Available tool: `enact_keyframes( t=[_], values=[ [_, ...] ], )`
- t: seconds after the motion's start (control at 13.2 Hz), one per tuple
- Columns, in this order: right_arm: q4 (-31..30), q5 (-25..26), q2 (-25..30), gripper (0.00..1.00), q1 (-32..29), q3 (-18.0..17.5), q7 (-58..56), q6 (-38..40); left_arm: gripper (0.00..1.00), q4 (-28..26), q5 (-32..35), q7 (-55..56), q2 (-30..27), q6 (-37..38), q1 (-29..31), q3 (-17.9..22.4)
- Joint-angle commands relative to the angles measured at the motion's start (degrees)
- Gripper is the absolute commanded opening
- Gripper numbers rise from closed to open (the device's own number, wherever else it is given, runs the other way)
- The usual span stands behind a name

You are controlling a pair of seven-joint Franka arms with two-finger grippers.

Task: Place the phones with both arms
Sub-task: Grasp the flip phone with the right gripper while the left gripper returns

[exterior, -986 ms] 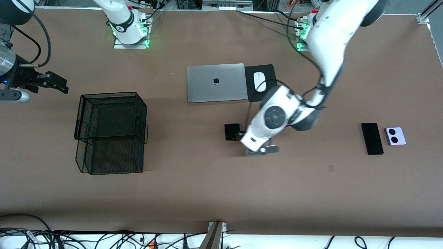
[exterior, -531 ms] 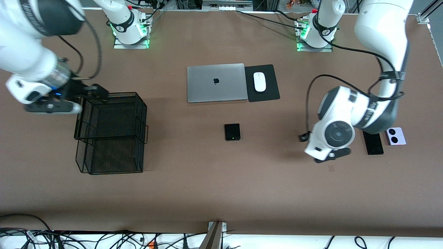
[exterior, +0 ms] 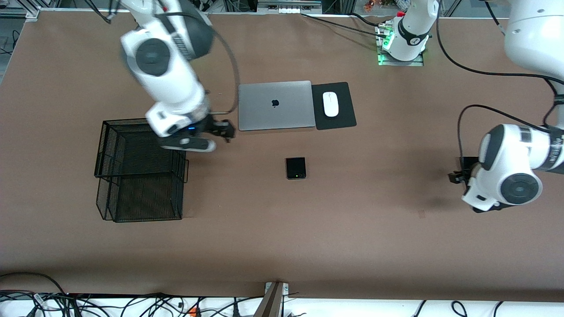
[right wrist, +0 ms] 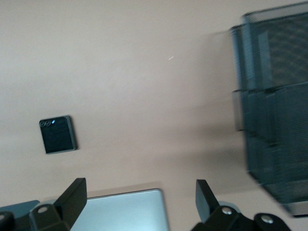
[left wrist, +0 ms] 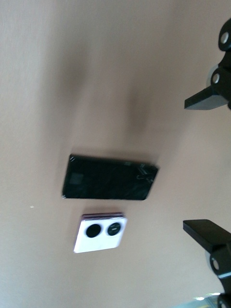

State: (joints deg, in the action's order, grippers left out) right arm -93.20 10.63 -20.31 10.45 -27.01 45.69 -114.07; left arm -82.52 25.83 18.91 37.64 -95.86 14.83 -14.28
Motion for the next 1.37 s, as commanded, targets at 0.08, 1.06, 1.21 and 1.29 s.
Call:
enact_keyframes(
  t=[0.08,1.06,1.21,1.29],
  values=[
    [9.8,11.1,-12.3,1.0,10.3,-1.3,11.3,0.2,1.0,-2.7,0.8,-9.9,1.9,-7.1,6.2,-1.0],
    [26.6,24.6,-34.7,1.0,21.1,0.1,13.5,-9.6,1.0,-17.3,-3.2,-14.6,3.0,-30.6,15.5,-1.7],
    [26.6,25.4,-35.8,1.0,21.1,1.6,13.5,-12.8,1.0,-17.3,-3.2,-14.7,3.3,-30.8,15.6,-1.7],
    [26.6,25.5,-36.5,1.0,20.9,1.9,13.7,-14.4,1.0,-17.3,-3.2,-15.0,3.1,-30.8,15.6,-1.7]
  ],
)
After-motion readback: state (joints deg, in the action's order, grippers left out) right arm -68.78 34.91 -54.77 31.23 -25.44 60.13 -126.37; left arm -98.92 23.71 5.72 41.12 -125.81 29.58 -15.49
